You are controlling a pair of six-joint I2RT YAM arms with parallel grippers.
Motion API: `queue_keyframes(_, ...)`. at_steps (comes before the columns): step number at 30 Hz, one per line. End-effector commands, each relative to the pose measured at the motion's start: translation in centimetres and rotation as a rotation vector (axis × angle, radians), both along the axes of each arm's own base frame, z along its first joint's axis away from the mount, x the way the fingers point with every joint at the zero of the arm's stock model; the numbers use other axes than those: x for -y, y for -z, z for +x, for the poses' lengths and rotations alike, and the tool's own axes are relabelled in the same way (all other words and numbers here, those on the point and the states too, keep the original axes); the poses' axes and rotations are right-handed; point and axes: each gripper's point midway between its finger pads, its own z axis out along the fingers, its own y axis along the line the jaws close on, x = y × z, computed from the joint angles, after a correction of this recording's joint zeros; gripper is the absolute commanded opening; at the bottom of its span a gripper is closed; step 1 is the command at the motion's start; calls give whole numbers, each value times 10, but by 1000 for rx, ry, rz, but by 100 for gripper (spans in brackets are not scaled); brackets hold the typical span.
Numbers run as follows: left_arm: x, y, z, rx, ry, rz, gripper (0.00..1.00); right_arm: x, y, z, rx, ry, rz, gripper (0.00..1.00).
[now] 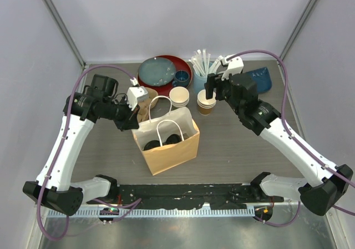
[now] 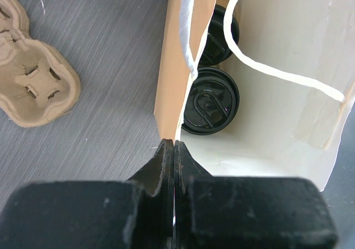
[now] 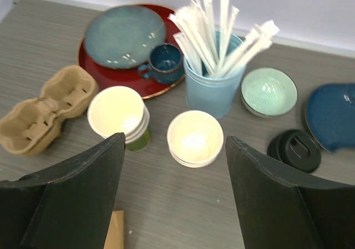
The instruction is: Pack the takeout coffee
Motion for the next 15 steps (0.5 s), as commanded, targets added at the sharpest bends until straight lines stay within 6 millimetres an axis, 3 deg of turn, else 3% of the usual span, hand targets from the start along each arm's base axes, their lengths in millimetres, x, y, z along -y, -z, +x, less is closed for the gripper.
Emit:
queue_keyframes(1, 3, -2, 3, 11, 7, -8, 0, 13, 1, 3, -3, 42, 42, 78)
queue_keyframes(9, 3, -5, 4, 14, 3, -10, 7, 4, 11, 4, -29, -5, 31, 78)
queue_keyframes(15, 0, -6, 4, 25, -6, -2, 27, 0, 11, 2, -32, -30, 33, 78)
